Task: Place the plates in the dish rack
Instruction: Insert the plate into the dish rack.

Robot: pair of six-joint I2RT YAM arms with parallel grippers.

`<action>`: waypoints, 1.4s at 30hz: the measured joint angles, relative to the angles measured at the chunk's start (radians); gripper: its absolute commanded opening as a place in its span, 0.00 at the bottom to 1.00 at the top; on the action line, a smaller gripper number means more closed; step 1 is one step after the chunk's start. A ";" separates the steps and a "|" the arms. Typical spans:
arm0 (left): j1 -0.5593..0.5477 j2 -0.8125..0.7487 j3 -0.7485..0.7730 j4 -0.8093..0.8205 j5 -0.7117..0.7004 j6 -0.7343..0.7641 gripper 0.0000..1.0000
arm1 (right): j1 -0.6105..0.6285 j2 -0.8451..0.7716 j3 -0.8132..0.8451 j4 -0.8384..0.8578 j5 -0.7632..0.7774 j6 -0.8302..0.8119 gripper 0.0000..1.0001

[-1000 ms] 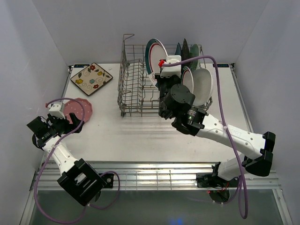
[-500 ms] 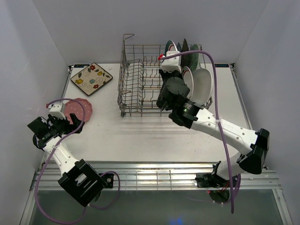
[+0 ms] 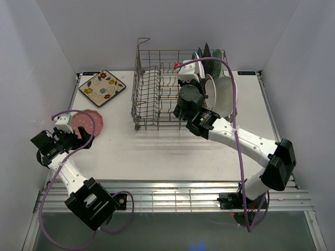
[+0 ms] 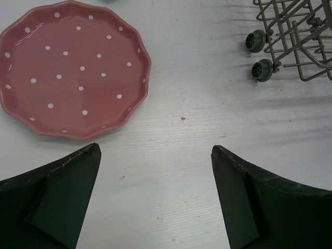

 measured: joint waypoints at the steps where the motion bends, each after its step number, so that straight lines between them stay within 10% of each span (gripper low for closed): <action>1: 0.000 0.000 0.000 0.000 0.000 0.000 0.98 | -0.005 0.006 -0.005 0.000 -0.002 0.002 0.08; 16: 0.000 -0.002 -0.001 0.000 0.000 0.003 0.98 | -0.133 0.066 -0.002 -0.354 -0.210 0.374 0.08; 42: 0.000 -0.007 -0.003 0.001 0.000 0.003 0.98 | -0.224 0.230 0.042 -0.484 -0.294 0.531 0.08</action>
